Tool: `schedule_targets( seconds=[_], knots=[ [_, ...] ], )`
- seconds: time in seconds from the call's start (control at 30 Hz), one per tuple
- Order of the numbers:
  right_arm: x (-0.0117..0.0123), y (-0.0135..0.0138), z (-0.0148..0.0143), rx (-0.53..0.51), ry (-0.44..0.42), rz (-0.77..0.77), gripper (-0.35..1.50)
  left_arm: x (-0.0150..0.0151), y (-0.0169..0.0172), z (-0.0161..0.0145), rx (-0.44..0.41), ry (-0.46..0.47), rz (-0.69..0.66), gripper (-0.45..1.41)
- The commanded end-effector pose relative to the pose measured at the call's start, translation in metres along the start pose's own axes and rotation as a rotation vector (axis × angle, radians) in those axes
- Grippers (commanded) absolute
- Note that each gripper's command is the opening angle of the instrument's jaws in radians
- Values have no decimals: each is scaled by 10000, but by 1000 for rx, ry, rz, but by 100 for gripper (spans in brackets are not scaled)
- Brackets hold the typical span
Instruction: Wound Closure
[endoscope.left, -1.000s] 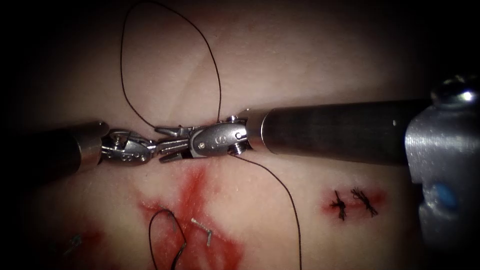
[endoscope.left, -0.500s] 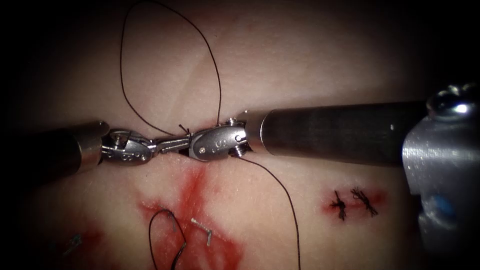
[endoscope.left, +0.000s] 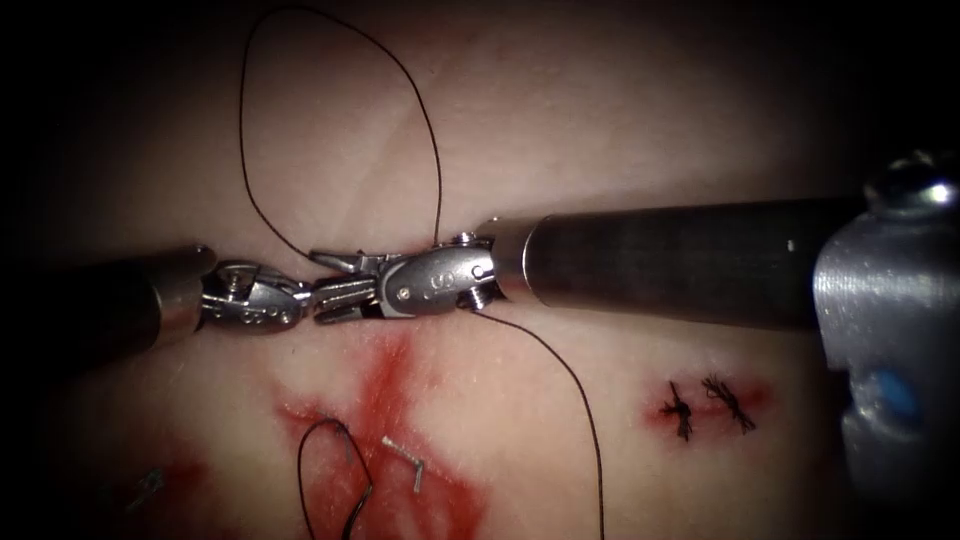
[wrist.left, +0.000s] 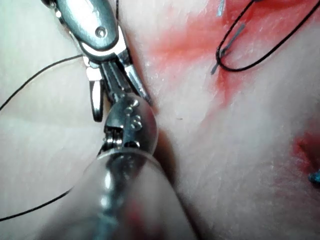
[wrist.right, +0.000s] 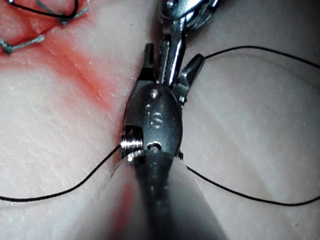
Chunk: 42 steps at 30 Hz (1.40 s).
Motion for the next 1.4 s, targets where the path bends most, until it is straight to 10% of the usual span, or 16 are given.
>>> schedule_targets(
  seconds=[0.03, 0.4, 1.4],
  knots=[
    [-4, -5, 4, 4, 2, 0, 146, -4, 1, 6, -1, 3, 1, -45],
    [0, 8, -26, 2, 1, 13, 146, -6, 5, -10, -11, 14, -5, -45],
    [-1, -6, 8, 18, -19, -81, 148, 2, 8, -11, 1, 163, -135, -45]
  ],
)
